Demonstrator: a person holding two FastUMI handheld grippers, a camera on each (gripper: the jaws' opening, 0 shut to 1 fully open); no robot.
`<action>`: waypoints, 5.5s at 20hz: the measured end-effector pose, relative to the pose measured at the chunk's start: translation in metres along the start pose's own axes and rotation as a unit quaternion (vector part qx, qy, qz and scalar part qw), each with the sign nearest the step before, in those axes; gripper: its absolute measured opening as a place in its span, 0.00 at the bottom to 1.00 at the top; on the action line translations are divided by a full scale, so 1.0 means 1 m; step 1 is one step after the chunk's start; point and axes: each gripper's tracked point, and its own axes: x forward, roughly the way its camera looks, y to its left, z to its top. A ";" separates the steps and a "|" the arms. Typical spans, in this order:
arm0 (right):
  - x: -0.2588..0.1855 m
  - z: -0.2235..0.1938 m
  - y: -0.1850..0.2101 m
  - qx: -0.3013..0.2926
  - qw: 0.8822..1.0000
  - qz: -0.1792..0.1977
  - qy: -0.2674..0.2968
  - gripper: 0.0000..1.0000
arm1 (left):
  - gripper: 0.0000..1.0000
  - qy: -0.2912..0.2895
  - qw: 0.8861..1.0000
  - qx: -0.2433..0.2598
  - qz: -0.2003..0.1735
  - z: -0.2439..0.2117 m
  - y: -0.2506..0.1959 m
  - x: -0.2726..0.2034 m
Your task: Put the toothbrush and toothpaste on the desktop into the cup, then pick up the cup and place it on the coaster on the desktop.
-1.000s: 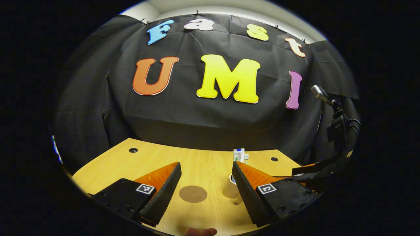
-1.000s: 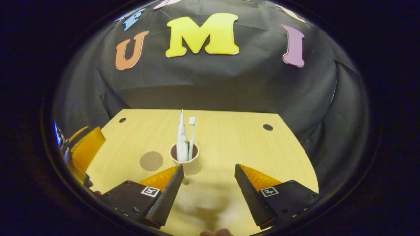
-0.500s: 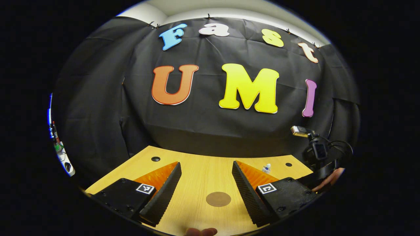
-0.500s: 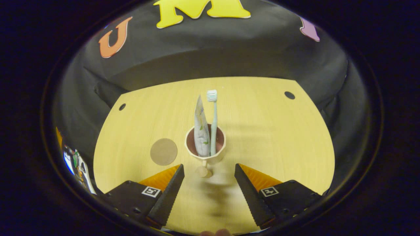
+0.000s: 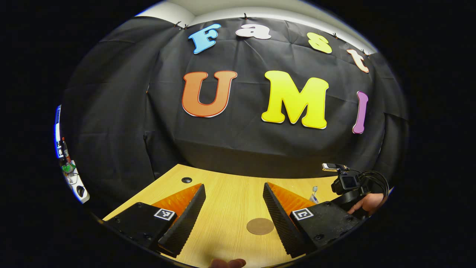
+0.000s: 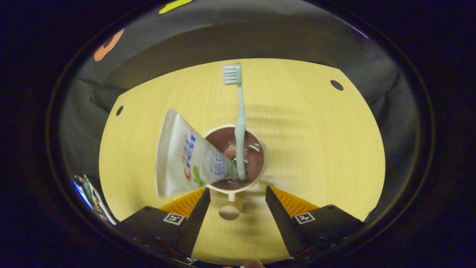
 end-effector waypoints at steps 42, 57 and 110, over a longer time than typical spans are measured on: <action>-0.001 -0.003 0.128 -0.153 0.988 0.018 0.028 0.15 | 0.99 0.036 0.994 -0.038 0.094 -0.034 0.081 -0.061; 0.015 -0.023 0.140 -0.137 0.989 0.013 0.050 0.51 | 0.98 0.051 0.995 -0.022 0.082 -0.037 0.079 -0.056; -0.349 0.003 -0.036 -0.051 0.843 -0.003 -0.536 0.97 | 0.98 -0.048 0.998 0.031 -0.021 0.098 -0.092 -0.082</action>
